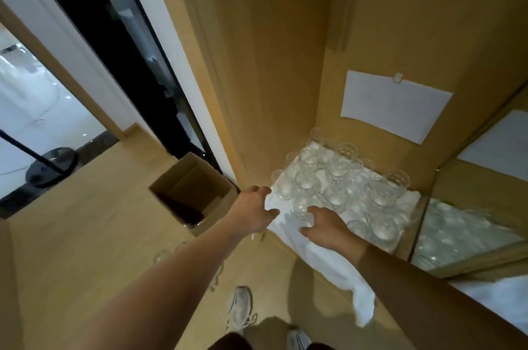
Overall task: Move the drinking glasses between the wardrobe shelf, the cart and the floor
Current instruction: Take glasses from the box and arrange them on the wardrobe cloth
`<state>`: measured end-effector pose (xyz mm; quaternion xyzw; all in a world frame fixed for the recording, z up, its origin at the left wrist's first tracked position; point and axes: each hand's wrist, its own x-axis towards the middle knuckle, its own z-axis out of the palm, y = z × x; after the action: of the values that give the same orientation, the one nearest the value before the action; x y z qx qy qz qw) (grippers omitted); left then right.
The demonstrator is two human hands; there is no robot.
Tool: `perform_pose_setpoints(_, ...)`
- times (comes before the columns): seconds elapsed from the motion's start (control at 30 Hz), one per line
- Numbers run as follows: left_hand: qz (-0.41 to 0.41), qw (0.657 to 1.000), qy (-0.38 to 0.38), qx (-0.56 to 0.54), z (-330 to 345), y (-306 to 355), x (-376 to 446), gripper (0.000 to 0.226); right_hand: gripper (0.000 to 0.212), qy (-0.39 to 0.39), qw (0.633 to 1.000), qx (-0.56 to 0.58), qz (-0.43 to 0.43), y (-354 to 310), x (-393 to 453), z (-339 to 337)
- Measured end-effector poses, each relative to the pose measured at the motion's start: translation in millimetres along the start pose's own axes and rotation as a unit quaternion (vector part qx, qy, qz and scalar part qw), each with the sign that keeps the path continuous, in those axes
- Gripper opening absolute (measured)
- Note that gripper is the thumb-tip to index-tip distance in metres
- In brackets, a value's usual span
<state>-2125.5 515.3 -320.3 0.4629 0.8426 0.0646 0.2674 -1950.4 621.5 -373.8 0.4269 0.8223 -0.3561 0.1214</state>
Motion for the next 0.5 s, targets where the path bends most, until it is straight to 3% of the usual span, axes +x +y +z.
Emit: perform_pose_setpoints(0.5,0.117,0.986,-0.117,-0.008,16.4,-24.8,118.5,0.067,0.070,0.096,0.969,0.090,0.210,0.4,37.9,30.0)
